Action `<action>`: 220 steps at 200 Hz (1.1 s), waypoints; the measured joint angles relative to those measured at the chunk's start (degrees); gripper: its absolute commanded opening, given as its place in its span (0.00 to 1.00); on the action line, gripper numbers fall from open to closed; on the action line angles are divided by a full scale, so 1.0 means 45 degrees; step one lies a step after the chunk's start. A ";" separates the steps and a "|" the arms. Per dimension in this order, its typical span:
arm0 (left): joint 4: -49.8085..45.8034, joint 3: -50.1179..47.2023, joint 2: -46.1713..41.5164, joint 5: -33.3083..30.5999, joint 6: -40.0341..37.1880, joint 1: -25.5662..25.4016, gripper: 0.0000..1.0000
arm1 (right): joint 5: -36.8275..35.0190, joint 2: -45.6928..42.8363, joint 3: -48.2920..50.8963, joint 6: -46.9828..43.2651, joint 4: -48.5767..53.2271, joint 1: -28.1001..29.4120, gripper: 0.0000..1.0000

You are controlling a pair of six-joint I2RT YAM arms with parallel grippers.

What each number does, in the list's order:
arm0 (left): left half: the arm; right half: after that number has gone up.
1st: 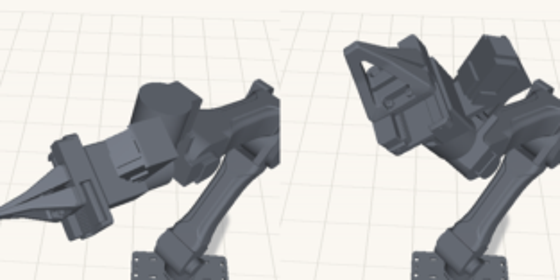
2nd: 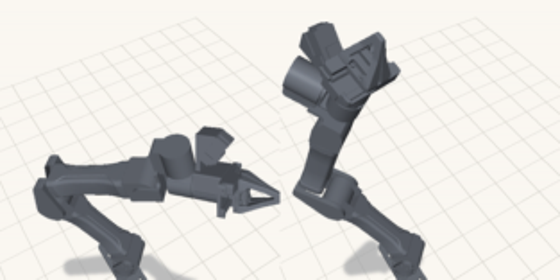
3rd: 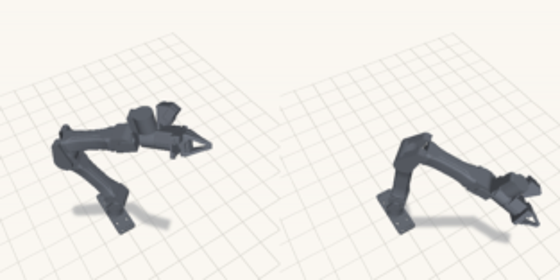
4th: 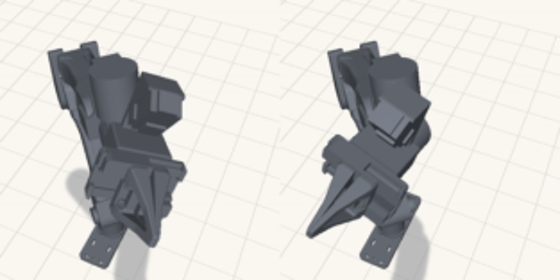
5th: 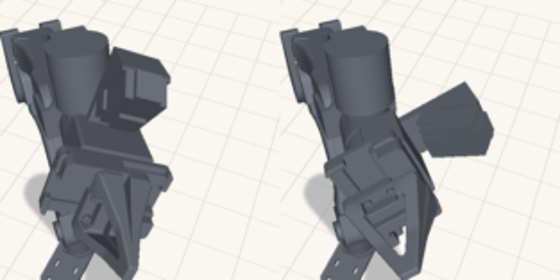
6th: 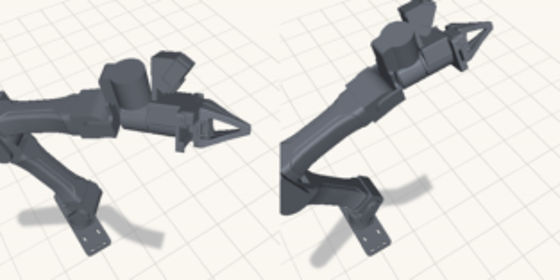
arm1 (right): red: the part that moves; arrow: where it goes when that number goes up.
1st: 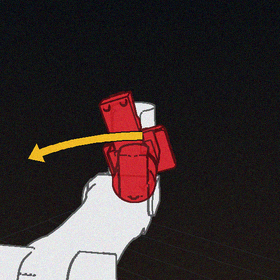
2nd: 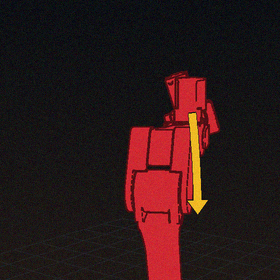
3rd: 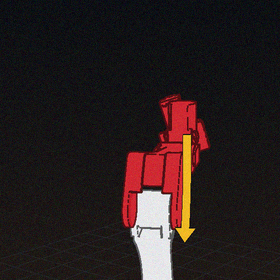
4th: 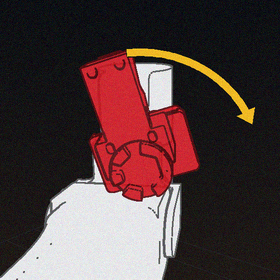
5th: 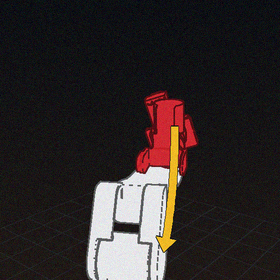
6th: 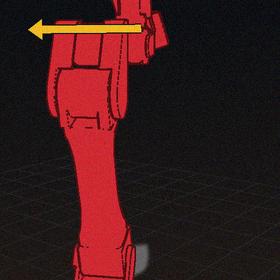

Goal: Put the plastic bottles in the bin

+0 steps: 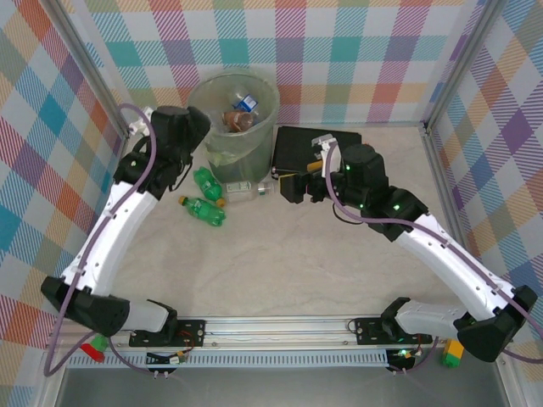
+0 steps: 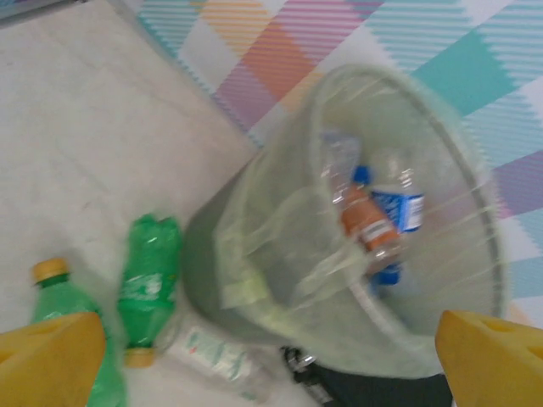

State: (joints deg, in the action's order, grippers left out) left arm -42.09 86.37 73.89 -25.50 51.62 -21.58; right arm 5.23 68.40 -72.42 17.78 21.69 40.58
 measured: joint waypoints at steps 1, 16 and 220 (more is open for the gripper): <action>-0.0039 -0.0078 -0.0053 0.0005 -0.0010 0.0005 0.99 | 0.0015 0.0029 -0.0005 0.0005 -0.0010 0.0000 0.99; -0.0389 -0.1039 -0.0529 0.0019 0.0010 0.0083 0.99 | 0.0112 0.0253 -0.0010 0.0049 -0.0019 0.0092 0.99; 0.2390 -0.6144 0.3599 0.4182 0.1341 0.2161 0.87 | 0.0185 0.0311 -0.0253 0.0180 0.0121 0.0743 0.99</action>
State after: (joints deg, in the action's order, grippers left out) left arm -31.33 58.72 90.08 -6.68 57.65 -11.86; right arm 6.07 69.80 -73.56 18.59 22.24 43.92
